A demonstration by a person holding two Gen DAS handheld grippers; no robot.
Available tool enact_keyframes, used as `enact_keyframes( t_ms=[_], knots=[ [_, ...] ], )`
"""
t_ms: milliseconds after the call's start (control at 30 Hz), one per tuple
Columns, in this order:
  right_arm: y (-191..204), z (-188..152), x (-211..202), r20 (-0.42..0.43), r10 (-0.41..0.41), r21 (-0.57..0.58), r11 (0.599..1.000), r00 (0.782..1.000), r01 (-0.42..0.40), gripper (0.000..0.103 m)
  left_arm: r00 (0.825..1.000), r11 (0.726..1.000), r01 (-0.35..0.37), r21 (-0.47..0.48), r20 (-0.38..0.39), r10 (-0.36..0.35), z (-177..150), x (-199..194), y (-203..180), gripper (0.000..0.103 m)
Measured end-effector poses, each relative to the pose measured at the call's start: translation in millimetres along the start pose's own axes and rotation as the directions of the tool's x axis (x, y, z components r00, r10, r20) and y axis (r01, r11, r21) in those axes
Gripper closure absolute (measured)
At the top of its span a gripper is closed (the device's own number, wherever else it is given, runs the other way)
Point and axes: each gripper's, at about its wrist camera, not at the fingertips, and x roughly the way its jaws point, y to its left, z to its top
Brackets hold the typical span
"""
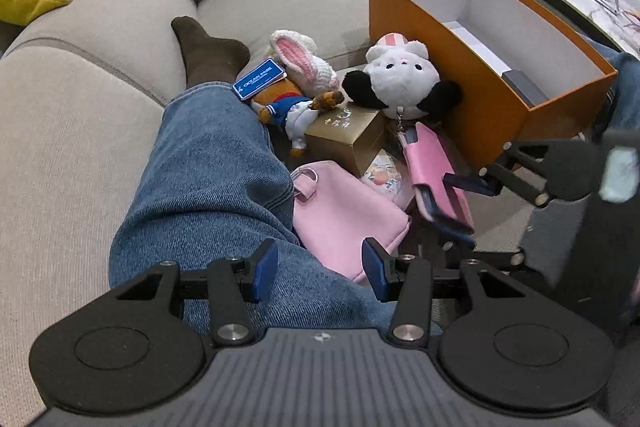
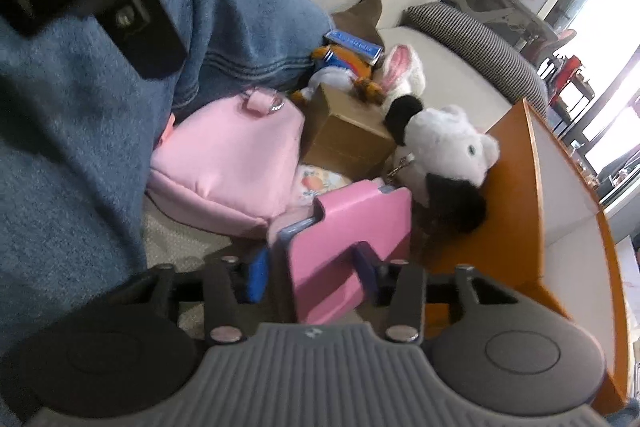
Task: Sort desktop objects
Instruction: 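Grasp the pink wallet from the pile with the right tool, then grasp the pink bag with the left tool while the right tool holds the wallet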
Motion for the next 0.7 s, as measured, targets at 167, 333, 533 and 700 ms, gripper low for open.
enact_keyframes(
  t_ms=[167,333,533,700],
  knots=[
    [-23,5,-28,0.018,0.046,0.060,0.997,0.999,-0.047,0.081,1.000,0.997,0.023,0.075,-0.005,-0.022,2,4,-10,0.049],
    [-71,9,-60,-0.017,0.194,0.230,0.955,0.981,-0.185,0.087,0.999,0.981,0.037,0.190,-0.013,-0.036,7,16,-30,0.047],
    [-108,-11,-72,-0.115,0.352,0.428,0.861,0.929,-0.274,0.087,0.998,0.952,0.054,0.300,-0.059,-0.037,11,41,-56,0.041],
    [-123,-28,-68,-0.166,0.372,0.498,0.831,0.913,-0.248,0.087,0.992,0.940,0.047,0.339,-0.123,-0.005,12,71,-71,0.040]
  ],
)
